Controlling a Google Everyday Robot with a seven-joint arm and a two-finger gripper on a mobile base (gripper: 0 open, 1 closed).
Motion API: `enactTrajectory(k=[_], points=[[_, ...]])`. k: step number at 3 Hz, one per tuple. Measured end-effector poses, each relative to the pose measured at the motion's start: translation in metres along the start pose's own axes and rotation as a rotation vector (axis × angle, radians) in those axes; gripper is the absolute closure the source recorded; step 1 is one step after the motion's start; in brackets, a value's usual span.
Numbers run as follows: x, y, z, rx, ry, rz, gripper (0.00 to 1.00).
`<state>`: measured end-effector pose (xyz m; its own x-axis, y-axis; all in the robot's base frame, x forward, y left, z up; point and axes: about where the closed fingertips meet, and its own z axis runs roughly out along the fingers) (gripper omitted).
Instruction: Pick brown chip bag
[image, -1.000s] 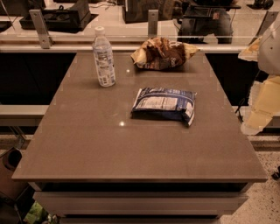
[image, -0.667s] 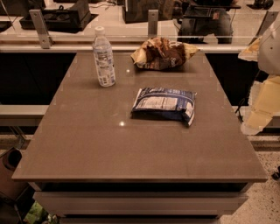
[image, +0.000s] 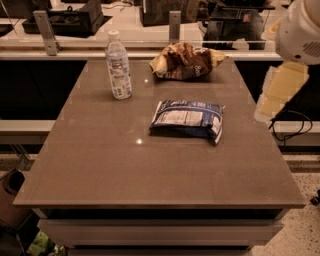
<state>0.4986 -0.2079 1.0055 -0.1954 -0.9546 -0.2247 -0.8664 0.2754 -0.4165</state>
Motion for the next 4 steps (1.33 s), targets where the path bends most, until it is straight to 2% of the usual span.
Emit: enactTrajectory(k=[1, 2, 3, 4], points=[[-0.024, -0.059, 0.019, 0.135, 0.001, 0.001, 0.0], [-0.049, -0.111, 0.047, 0.219, 0.001, 0.005, 0.0], [-0.069, -0.147, 0.09, 0.193, -0.011, 0.006, 0.0], [-0.081, -0.17, 0.131, 0.135, -0.031, 0.026, 0.0]])
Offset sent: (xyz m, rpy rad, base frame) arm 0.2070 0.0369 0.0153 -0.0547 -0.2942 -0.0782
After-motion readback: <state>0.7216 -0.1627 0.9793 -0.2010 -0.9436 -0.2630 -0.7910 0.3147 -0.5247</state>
